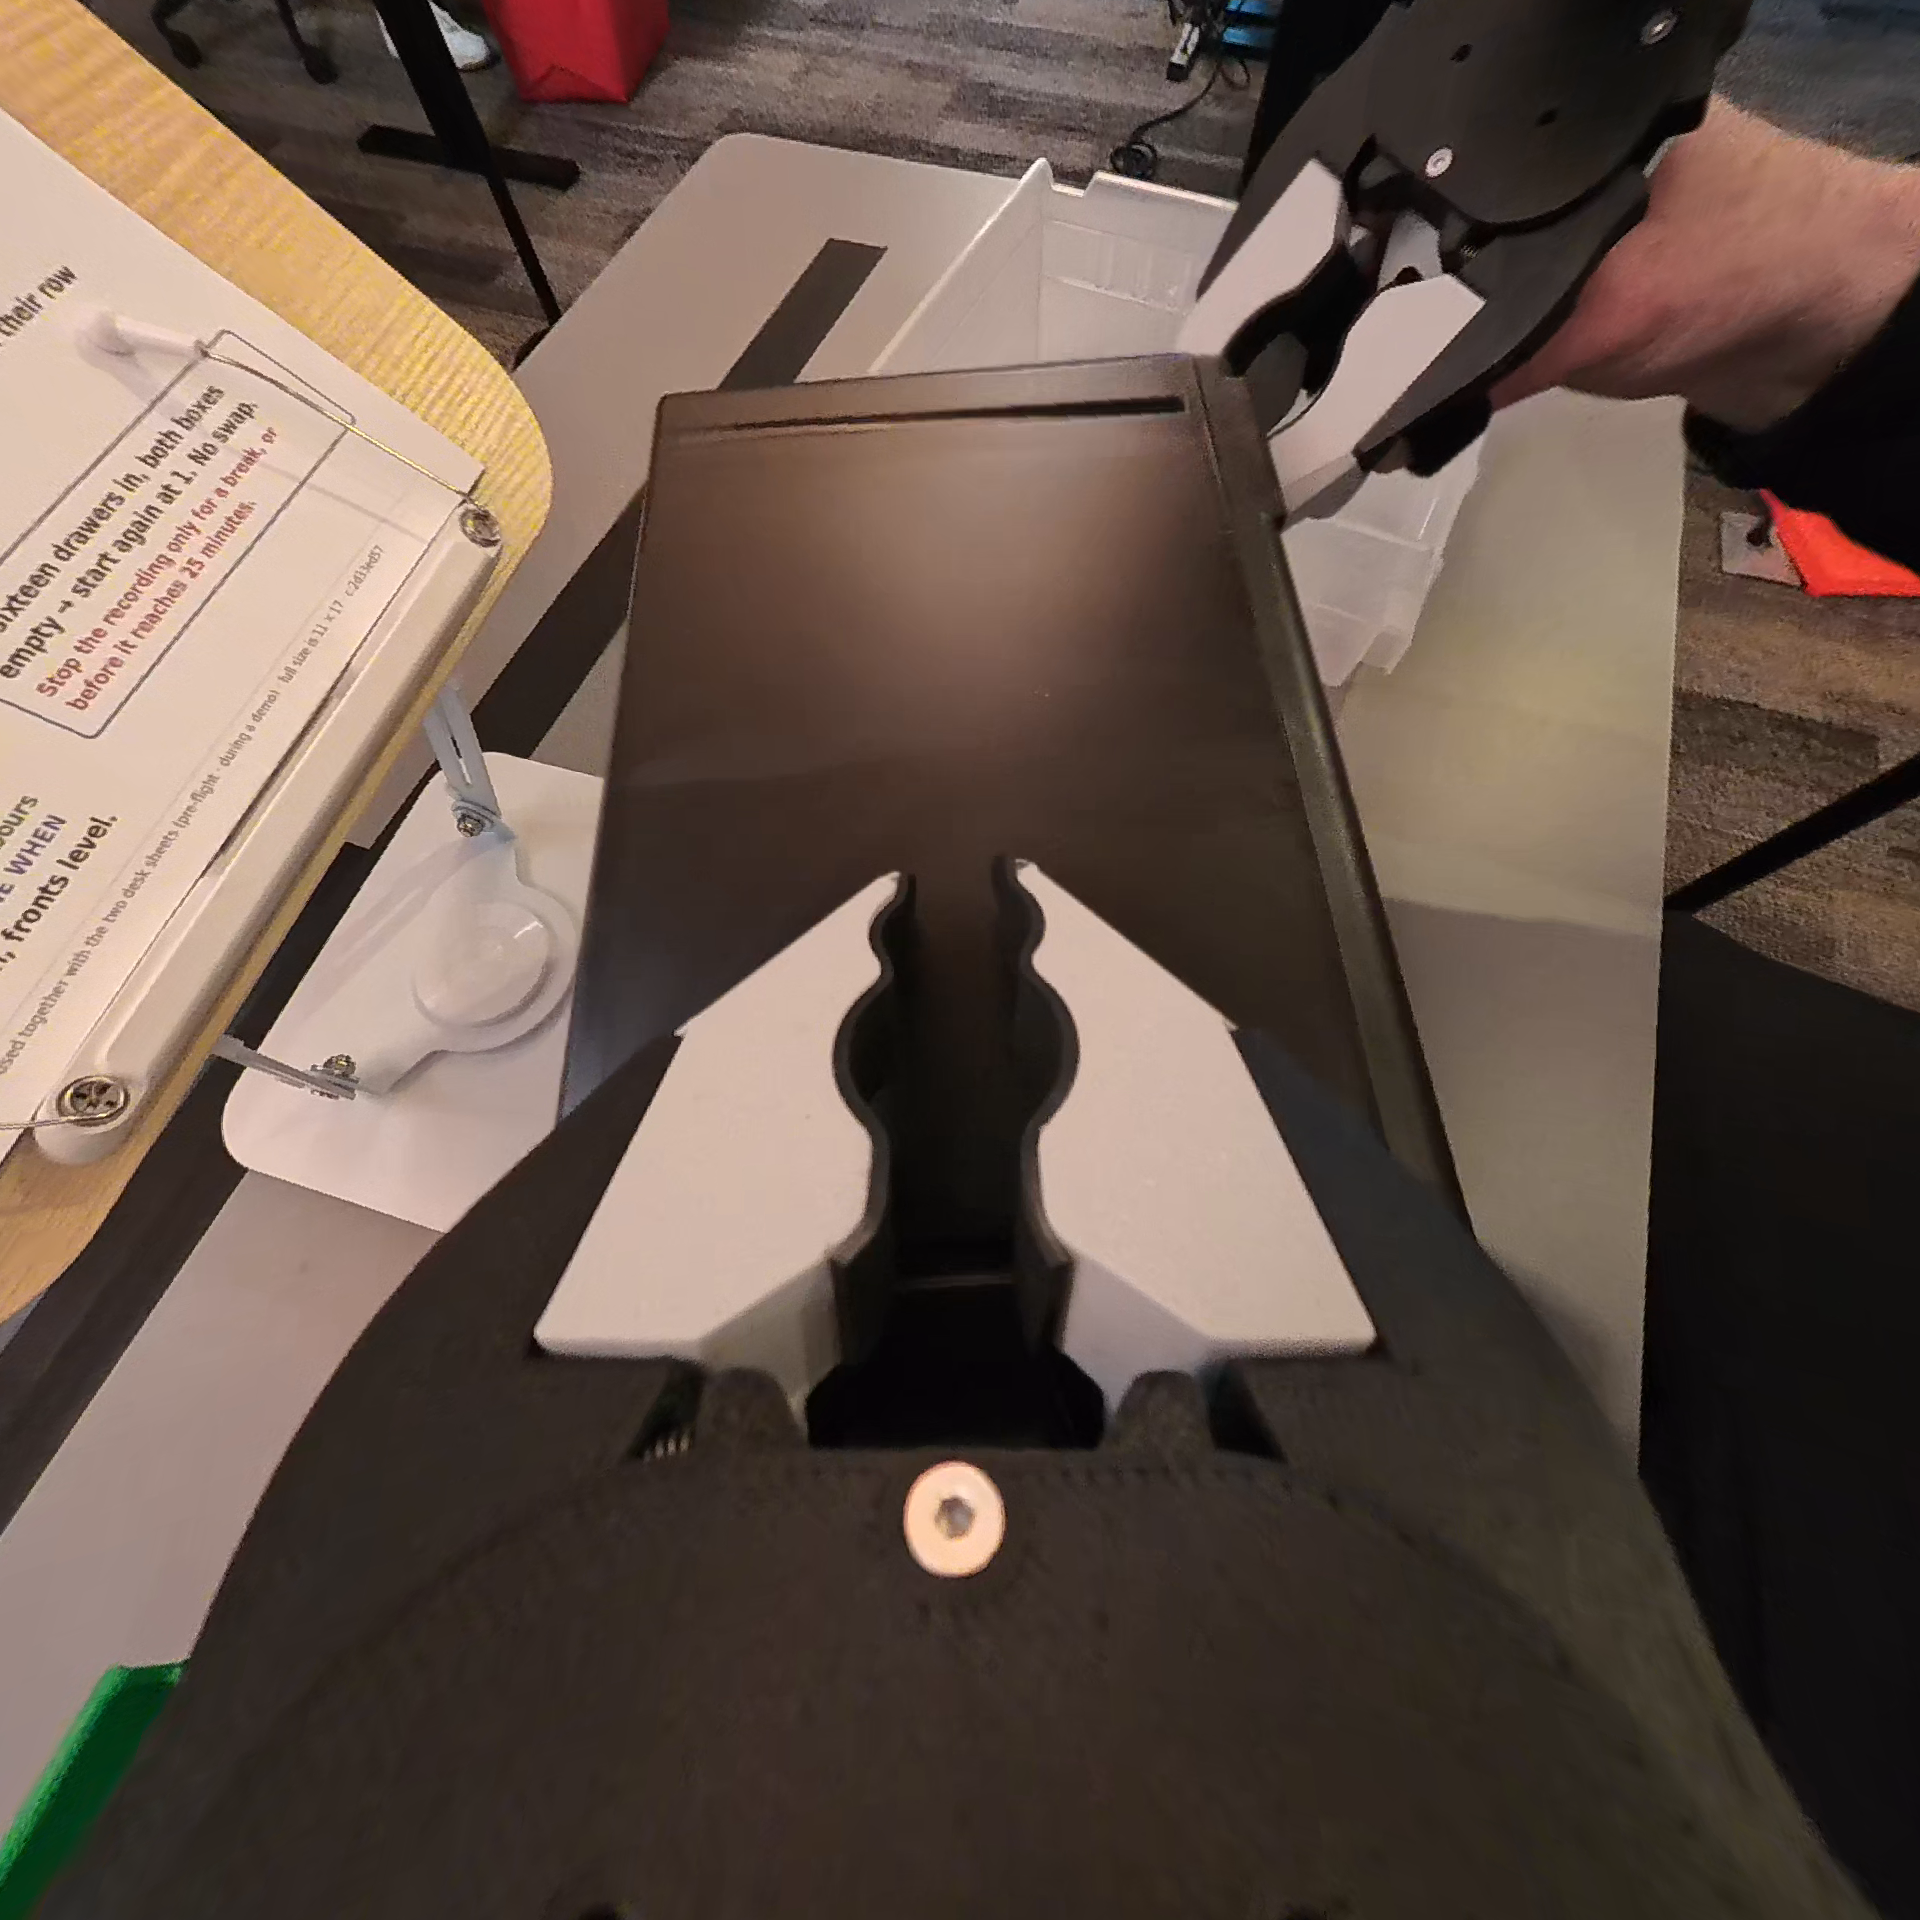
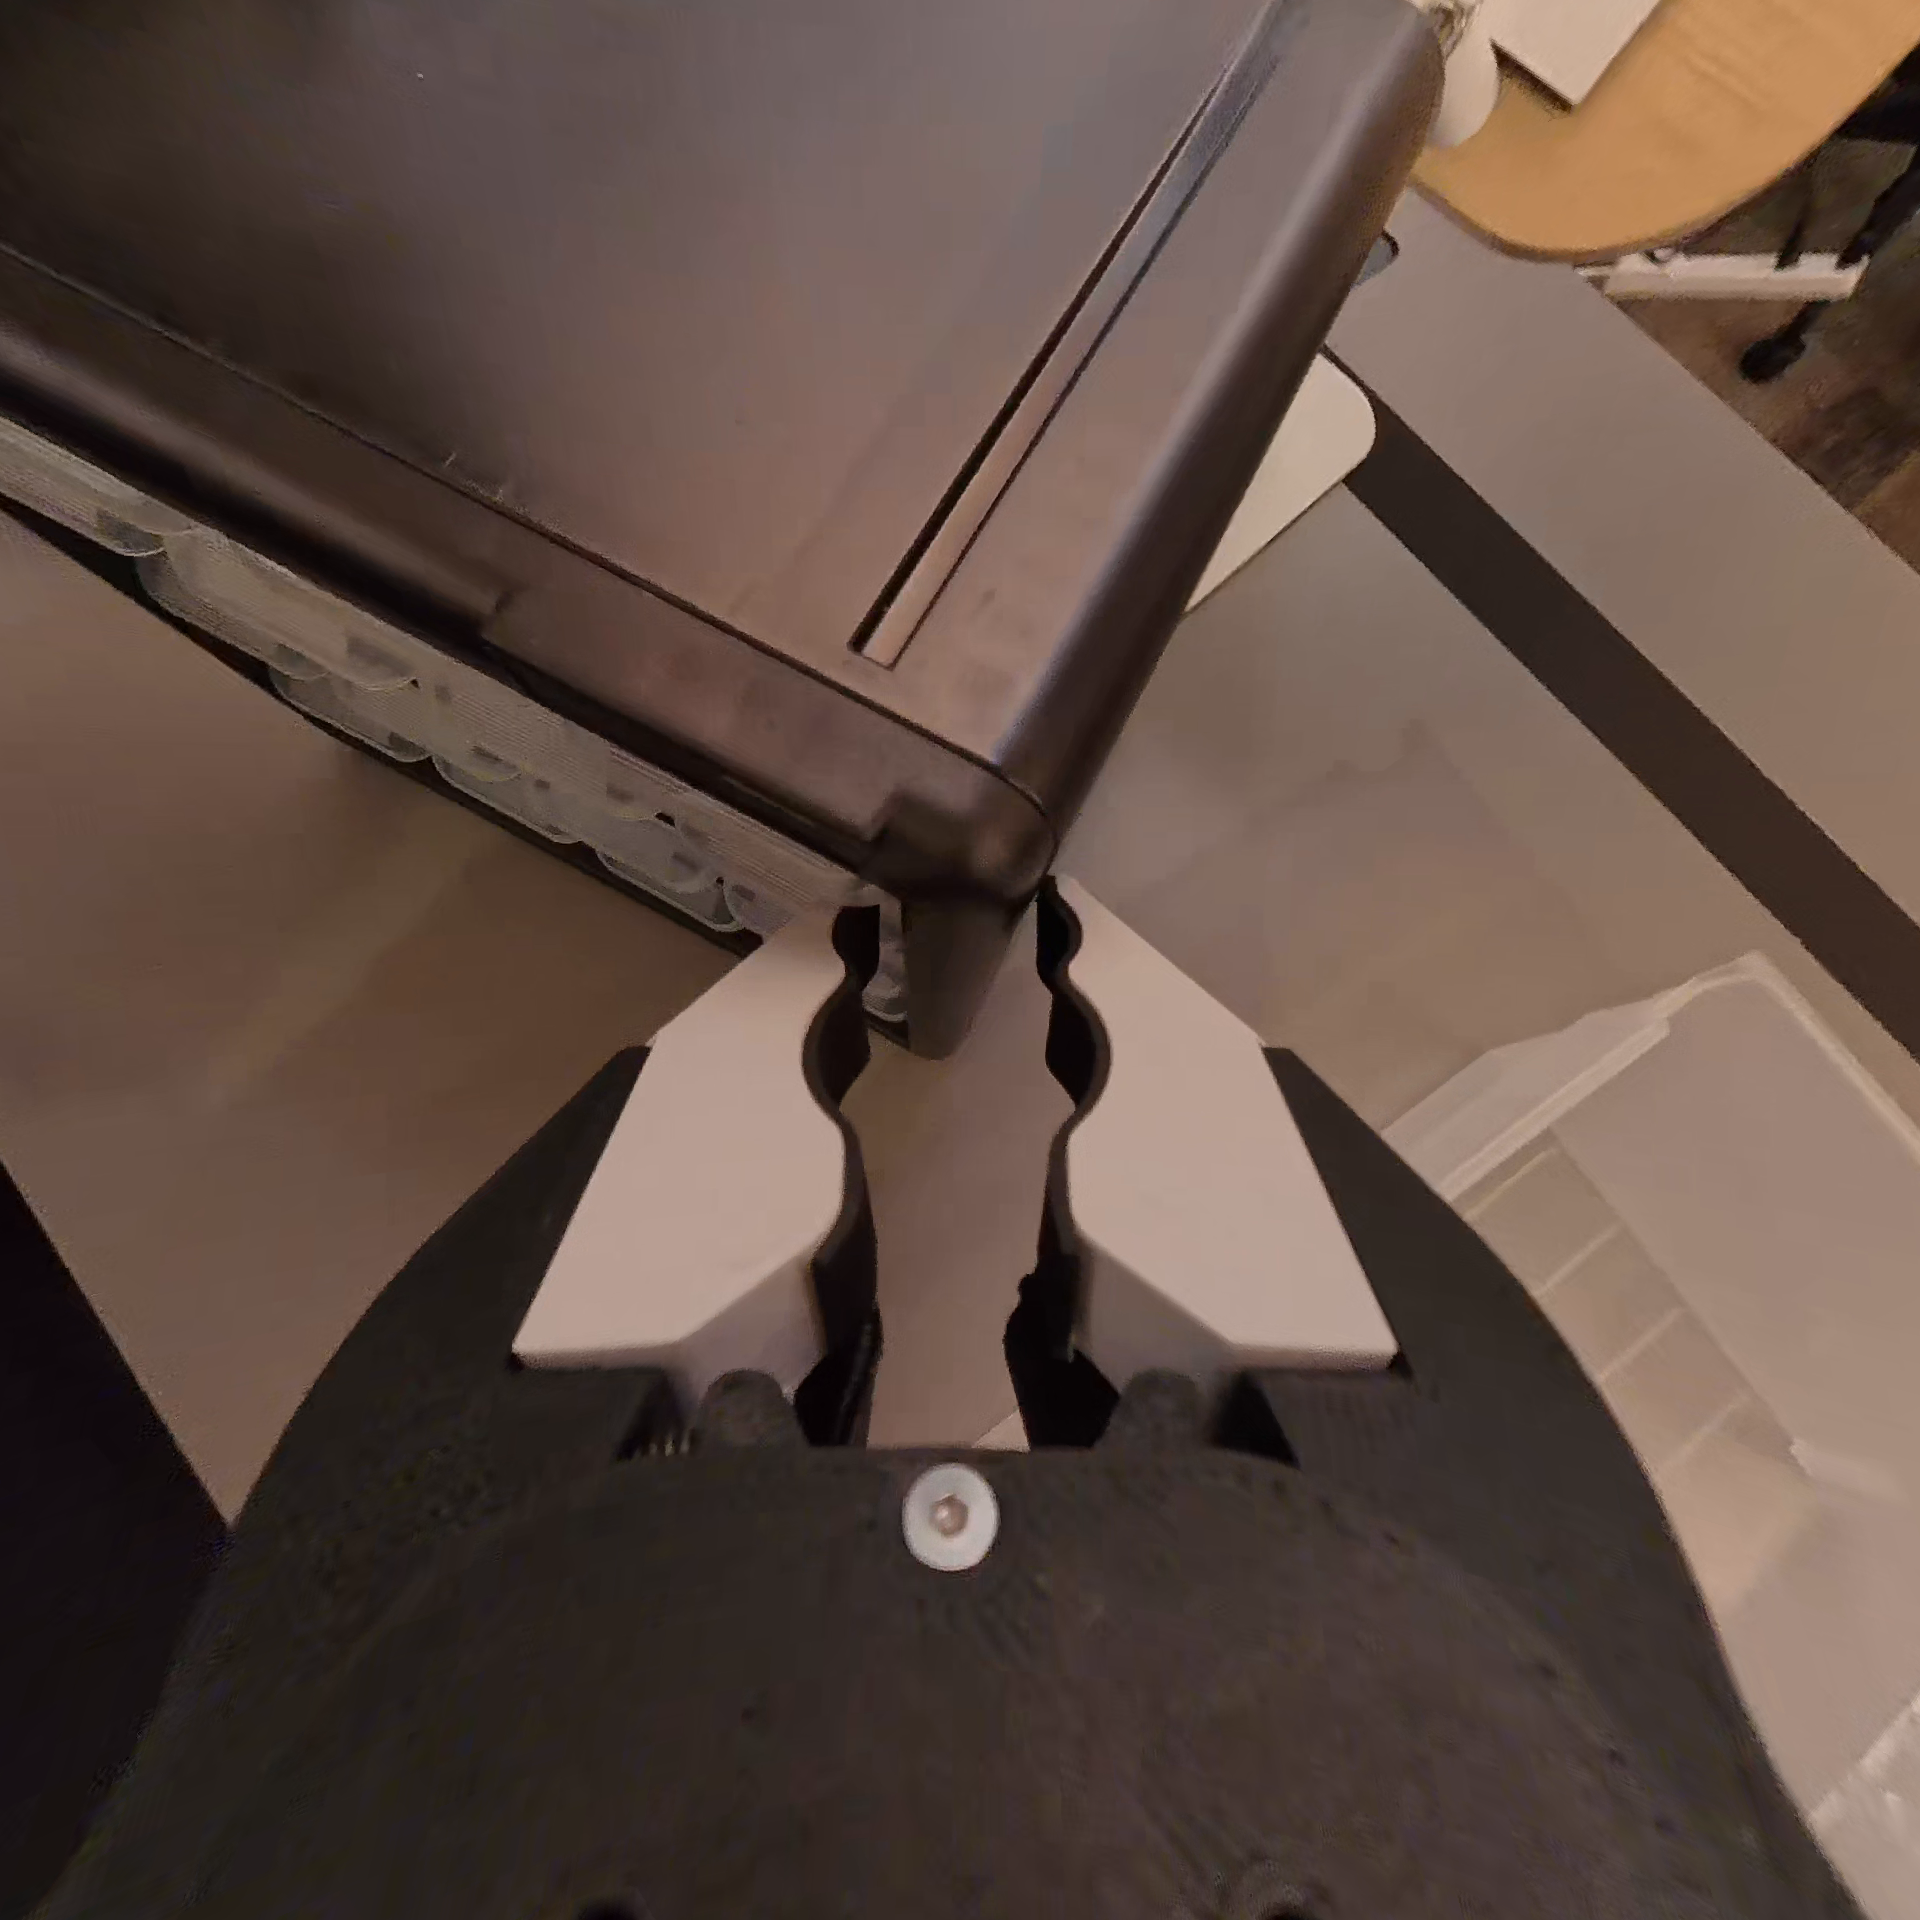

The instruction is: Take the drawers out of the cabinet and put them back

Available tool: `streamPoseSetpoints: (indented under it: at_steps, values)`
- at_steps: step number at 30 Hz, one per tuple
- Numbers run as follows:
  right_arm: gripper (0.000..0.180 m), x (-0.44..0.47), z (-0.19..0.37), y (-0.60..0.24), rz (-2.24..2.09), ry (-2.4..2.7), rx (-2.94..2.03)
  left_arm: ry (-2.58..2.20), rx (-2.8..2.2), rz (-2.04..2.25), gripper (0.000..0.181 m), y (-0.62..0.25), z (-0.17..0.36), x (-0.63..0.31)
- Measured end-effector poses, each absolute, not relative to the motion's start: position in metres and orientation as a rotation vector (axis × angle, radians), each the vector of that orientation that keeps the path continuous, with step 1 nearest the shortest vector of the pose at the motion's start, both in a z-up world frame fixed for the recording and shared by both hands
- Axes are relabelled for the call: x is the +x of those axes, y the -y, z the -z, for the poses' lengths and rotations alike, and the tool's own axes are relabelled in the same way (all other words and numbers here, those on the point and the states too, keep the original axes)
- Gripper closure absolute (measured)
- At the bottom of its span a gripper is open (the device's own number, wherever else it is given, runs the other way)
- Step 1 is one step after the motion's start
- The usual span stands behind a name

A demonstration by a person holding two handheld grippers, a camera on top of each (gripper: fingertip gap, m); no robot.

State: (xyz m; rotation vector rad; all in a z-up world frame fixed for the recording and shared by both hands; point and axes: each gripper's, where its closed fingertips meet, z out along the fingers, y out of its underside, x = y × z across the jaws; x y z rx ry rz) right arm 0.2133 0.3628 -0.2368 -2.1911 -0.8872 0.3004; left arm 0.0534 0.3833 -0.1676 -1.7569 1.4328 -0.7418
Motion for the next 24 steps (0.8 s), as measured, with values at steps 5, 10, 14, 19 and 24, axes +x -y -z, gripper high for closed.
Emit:
streamPoseSetpoints:
  at_steps: [5, 10, 14, 19, 24]
  values:
    - [0.150, 0.207, 0.237, -0.344, -0.251, 0.763, -2.243, -1.476, -1.721, 0.767, 0.168, -0.383, 0.167, 0.052]
    - [0.151, 0.190, 0.237, -0.322, -0.218, 0.735, -2.245, -1.479, -1.718, 0.717, 0.179, -0.397, 0.167, 0.048]
    - [0.153, 0.181, 0.238, -0.307, -0.153, 0.734, -2.263, -1.533, -1.727, 0.679, 0.181, -0.401, 0.171, 0.050]
    - [0.144, 0.177, 0.238, -0.306, -0.225, 0.629, -2.207, -1.524, -1.699, 0.677, 0.178, -0.403, 0.169, 0.051]
    - [0.126, 0.189, 0.243, -0.298, -0.169, 0.591, -2.172, -1.391, -1.632, 0.491, 0.157, -0.408, 0.157, 0.024]
